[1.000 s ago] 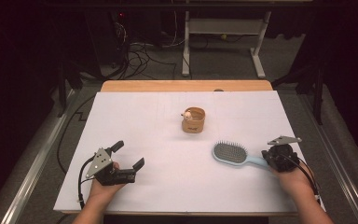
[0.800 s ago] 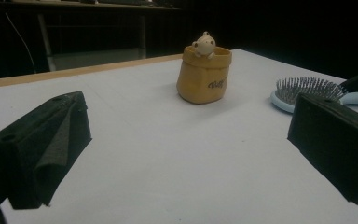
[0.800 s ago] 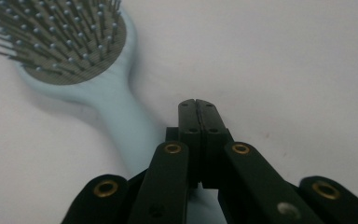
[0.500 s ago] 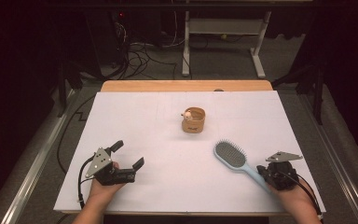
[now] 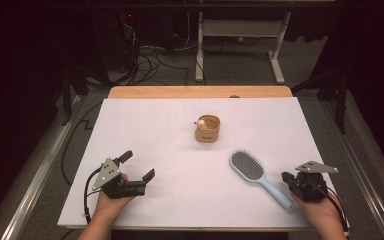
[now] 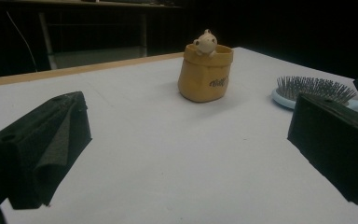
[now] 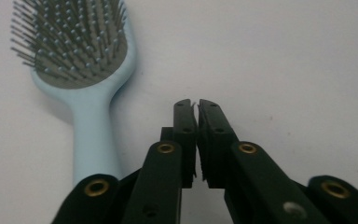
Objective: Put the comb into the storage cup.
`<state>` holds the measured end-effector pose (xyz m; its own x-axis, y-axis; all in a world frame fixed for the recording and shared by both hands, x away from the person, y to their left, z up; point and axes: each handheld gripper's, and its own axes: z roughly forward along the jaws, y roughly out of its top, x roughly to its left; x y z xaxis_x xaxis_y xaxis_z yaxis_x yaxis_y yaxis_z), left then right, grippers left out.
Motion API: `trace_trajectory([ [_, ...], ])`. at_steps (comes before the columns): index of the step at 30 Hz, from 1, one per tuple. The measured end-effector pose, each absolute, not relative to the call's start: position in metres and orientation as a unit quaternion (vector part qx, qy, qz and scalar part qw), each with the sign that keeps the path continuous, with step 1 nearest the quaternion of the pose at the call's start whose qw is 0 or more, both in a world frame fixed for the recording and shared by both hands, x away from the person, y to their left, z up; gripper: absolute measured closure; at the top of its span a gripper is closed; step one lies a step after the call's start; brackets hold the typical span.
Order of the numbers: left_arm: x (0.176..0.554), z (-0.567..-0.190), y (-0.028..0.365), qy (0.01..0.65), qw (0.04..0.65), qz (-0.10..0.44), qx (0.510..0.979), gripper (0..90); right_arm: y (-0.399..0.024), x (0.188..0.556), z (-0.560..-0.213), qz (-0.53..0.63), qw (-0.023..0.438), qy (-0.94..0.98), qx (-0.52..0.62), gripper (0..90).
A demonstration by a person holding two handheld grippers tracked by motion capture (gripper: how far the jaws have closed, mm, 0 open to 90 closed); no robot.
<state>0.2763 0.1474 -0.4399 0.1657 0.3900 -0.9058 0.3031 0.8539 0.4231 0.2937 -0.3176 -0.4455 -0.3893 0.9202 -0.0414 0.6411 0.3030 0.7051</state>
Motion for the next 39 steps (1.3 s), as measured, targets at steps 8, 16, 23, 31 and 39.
trace_trajectory([
  [8,0.277,-0.441,0.147,0.648,0.711,0.034,0.271,0.4,-0.323,0.296,-0.449,0.331,0.214,0.765,0.509,61.3],
  [16,0.276,-0.441,0.146,0.65,0.709,0.032,0.271,0.4,-0.329,0.295,-0.452,0.348,0.209,0.757,0.512,39.7],
  [23,0.276,-0.441,0.146,0.647,0.71,0.035,0.274,0.3,-0.332,0.294,-0.454,0.363,0.21,0.748,0.514,21.5],
  [31,0.276,-0.441,0.146,0.648,0.71,0.034,0.273,0.4,-0.333,0.293,-0.455,0.372,0.217,0.743,0.512,0.2],
  [39,0.276,-0.441,0.146,0.648,0.71,0.033,0.274,0.3,-0.333,0.291,-0.45,0.384,0.223,0.746,0.496,0.2],
])
